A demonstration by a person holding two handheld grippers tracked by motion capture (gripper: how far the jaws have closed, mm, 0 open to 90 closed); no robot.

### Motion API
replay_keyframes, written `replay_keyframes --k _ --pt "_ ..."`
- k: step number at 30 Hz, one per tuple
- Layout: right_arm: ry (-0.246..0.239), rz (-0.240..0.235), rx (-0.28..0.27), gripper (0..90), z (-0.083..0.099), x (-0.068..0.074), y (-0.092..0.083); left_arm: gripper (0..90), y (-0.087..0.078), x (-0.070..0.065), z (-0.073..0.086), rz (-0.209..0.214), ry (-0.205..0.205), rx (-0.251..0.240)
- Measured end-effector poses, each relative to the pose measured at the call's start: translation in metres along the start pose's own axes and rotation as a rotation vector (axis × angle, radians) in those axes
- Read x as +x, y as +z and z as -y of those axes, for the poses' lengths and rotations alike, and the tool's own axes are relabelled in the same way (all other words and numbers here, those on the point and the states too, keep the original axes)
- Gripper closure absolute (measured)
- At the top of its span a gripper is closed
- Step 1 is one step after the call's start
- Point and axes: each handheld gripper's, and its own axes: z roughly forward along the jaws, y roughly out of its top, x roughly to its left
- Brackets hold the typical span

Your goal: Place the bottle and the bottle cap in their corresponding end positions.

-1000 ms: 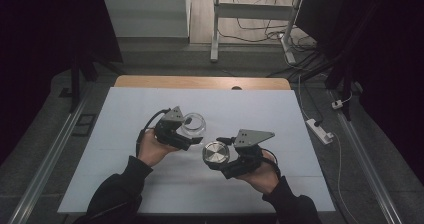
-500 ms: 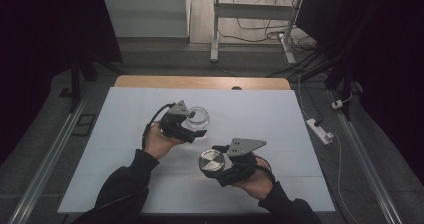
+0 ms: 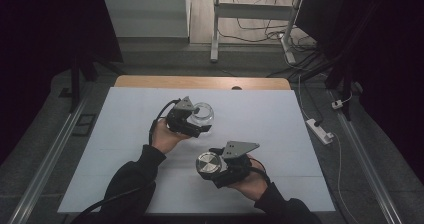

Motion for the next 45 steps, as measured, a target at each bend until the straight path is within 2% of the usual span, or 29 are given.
replay_keyframes --k 10,20,30,39,45 --pt "-0.002 0.004 0.012 19.4 0.009 -0.004 0.012 16.0 0.014 0.006 0.001 -0.020 0.000 0.015" --pt "-0.006 0.006 0.039 19.4 0.017 -0.010 0.026 16.0 0.024 0.012 0.009 -0.032 -0.002 0.031" --pt "-0.003 0.011 0.081 19.4 0.026 -0.016 0.038 16.1 0.032 0.015 0.015 -0.036 -0.005 0.039" --pt "0.002 -0.004 0.132 19.3 0.033 -0.015 0.050 16.0 0.036 0.018 0.021 -0.037 -0.011 0.046" --pt "0.000 0.009 0.168 19.3 0.036 -0.016 0.056 16.0 0.039 0.018 0.023 -0.042 -0.012 0.053"
